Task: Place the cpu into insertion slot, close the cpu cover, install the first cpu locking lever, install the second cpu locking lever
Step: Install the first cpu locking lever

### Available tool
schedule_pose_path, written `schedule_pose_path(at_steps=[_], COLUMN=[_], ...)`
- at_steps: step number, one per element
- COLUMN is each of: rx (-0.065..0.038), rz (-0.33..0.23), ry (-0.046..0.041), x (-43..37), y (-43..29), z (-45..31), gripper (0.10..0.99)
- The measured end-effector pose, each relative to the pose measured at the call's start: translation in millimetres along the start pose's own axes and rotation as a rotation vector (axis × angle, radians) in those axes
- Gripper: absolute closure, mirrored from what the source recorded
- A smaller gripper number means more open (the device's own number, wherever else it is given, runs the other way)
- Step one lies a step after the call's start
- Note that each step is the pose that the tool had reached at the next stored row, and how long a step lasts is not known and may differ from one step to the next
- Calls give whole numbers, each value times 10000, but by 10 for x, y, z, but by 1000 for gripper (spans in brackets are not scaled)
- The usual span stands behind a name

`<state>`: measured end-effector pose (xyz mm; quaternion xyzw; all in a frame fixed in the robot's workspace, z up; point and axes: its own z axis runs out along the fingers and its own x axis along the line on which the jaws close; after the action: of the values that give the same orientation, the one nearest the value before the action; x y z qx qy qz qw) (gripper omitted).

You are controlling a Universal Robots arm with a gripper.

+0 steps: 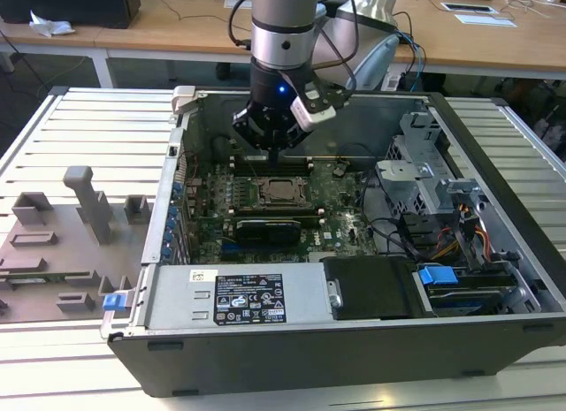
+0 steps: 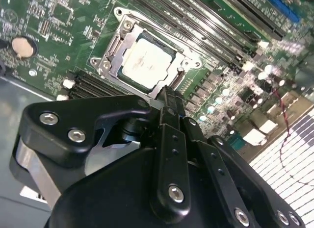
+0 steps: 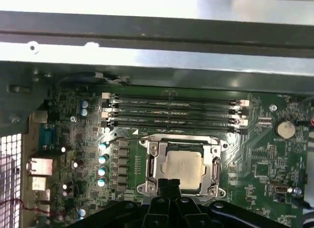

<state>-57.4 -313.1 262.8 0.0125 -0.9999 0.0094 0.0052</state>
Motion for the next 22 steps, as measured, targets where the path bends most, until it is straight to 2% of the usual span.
schedule_pose_path(at_steps=[1, 4, 7, 9, 10, 13, 14, 16, 19, 22], rx=[-5, -94, -153, -284, -339, -356, -357, -361, -371, -384], rz=[192, 196, 187, 123, 113, 112, 111, 114, 114, 112], ry=[3, 2, -9, -12, -13, -25, -30, -33, -32, -33], x=[4, 23, 111, 177, 251, 414, 492, 554, 599, 602], y=[0, 2, 6, 11, 23, 59, 83, 104, 141, 190], z=[1, -1, -6, -2, 1, 7, 10, 12, 16, 23], gripper=[980, 980, 980, 980, 980, 980, 980, 980, 980, 980])
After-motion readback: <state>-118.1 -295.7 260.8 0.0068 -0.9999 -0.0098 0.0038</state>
